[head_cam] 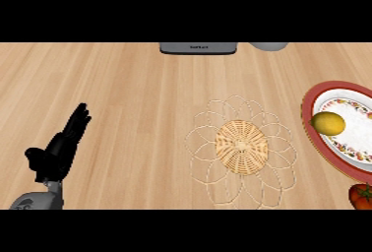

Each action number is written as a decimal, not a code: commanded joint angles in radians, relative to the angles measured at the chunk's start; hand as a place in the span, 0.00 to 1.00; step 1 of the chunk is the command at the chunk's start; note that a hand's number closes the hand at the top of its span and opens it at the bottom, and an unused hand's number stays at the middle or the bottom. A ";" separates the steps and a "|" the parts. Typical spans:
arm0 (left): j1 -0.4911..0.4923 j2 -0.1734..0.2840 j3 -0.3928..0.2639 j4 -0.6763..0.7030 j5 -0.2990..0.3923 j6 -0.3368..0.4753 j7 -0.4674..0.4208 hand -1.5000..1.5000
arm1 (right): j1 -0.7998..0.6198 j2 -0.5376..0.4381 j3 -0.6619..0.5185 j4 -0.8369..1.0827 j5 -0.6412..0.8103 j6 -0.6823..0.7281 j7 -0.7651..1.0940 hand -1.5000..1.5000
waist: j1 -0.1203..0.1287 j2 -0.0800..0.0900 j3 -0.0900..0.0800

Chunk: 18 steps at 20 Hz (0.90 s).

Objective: Pick the lemon from the placemat and place it in the plate

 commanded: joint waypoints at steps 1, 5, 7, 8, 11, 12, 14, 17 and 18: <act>0.007 -0.044 -0.025 -0.045 -0.028 0.039 0.033 0.50 | -0.113 0.053 0.040 0.104 0.039 -0.031 0.082 0.00 | 0.002 0.000 0.000; -0.023 -0.003 0.027 0.016 -0.007 -0.018 -0.002 0.50 | -0.145 0.041 -0.056 0.181 -0.056 -0.023 -0.010 0.00 | -0.007 0.000 0.000; 0.024 0.005 0.033 0.013 0.010 -0.037 -0.010 0.50 | -0.110 0.061 -0.123 0.155 -0.125 -0.052 -0.077 0.00 | -0.010 -0.002 0.001; 0.005 -0.043 -0.002 -0.018 -0.029 0.029 0.019 0.50 | -0.133 0.119 -0.113 0.113 -0.125 -0.105 -0.040 0.00 | -0.011 -0.003 0.001; -0.022 -0.021 0.017 -0.008 -0.018 0.013 0.038 0.50 | -0.103 0.092 -0.249 0.196 -0.263 -0.068 -0.171 0.00 | -0.017 -0.001 0.002; 0.006 -0.019 0.019 0.014 -0.015 -0.004 0.002 0.50 | -0.073 0.080 -0.283 0.139 -0.312 -0.030 -0.151 0.00 | -0.025 -0.004 0.001; 0.019 -0.014 0.030 -0.017 -0.007 0.000 0.016 0.50 | -0.039 0.061 -0.341 0.158 -0.408 0.062 -0.180 0.00 | -0.023 -0.005 0.001; 0.051 -0.010 0.021 -0.041 -0.018 0.002 0.033 0.50 | 0.027 -0.001 -0.458 0.220 -0.537 0.198 -0.240 0.00 | -0.028 -0.006 0.002; 0.050 -0.036 0.001 -0.048 -0.049 0.031 -0.005 0.50 | 0.047 0.004 -0.482 0.319 -0.543 0.220 -0.348 0.00 | -0.021 -0.002 0.003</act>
